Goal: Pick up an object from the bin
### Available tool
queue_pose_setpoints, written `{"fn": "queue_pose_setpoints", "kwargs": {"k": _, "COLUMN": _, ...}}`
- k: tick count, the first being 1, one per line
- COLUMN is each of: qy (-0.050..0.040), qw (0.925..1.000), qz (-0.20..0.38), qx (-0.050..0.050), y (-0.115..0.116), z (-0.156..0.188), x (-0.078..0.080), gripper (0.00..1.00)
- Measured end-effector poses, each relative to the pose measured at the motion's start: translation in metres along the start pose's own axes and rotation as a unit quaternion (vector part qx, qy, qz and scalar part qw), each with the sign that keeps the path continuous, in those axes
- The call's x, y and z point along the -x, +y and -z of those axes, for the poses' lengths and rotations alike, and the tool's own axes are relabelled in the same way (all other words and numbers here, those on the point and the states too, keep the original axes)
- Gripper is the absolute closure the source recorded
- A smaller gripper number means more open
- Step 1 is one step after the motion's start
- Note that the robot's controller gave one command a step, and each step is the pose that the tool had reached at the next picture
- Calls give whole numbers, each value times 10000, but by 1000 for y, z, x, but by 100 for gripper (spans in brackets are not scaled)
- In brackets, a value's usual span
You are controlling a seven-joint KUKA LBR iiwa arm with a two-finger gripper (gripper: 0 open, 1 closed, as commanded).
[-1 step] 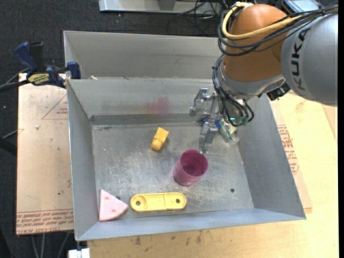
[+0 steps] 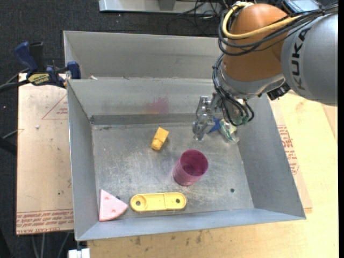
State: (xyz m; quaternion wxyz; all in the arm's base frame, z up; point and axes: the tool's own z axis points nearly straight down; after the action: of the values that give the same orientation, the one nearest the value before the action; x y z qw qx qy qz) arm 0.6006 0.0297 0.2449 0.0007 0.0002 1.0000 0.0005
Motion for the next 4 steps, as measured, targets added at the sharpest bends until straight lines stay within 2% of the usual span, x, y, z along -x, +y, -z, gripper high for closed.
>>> {"fn": "queue_pose_setpoints", "kwargs": {"k": 1, "qy": 0, "qw": 10000, "qz": -1, "qx": 0, "y": 0, "z": 0, "x": 0, "gripper": 100}}
{"fn": "queue_pose_setpoints", "kwargs": {"k": 2, "qy": 26, "qw": 9989, "qz": 463, "qx": 0, "y": -8, "z": -102, "x": -4, "gripper": 0}}
{"fn": "queue_pose_setpoints", "kwargs": {"k": 3, "qy": 7, "qw": 9989, "qz": 462, "qx": 1, "y": -8, "z": -100, "x": -3, "gripper": 0}}
{"fn": "queue_pose_setpoints", "kwargs": {"k": 4, "qy": -4, "qw": 9981, "qz": 620, "qx": 1, "y": -14, "z": -83, "x": 19, "gripper": 0}}
